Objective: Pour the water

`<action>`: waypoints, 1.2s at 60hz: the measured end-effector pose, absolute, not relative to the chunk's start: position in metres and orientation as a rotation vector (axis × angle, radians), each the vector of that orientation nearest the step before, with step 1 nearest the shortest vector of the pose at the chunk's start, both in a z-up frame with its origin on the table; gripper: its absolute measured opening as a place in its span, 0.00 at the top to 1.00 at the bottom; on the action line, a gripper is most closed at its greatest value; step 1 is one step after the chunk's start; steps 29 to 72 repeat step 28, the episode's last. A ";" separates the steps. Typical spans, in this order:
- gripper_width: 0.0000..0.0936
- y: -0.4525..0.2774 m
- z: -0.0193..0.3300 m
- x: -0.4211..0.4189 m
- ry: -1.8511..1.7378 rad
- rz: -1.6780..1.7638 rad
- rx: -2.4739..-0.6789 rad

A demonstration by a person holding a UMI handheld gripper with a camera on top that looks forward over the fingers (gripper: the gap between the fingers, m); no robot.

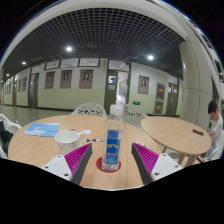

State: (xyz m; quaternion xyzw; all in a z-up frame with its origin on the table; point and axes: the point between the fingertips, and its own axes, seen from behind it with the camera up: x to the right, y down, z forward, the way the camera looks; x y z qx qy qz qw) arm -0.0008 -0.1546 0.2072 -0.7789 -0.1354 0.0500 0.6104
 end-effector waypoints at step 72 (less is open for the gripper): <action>0.10 -0.221 0.197 -0.080 -0.261 0.384 -1.852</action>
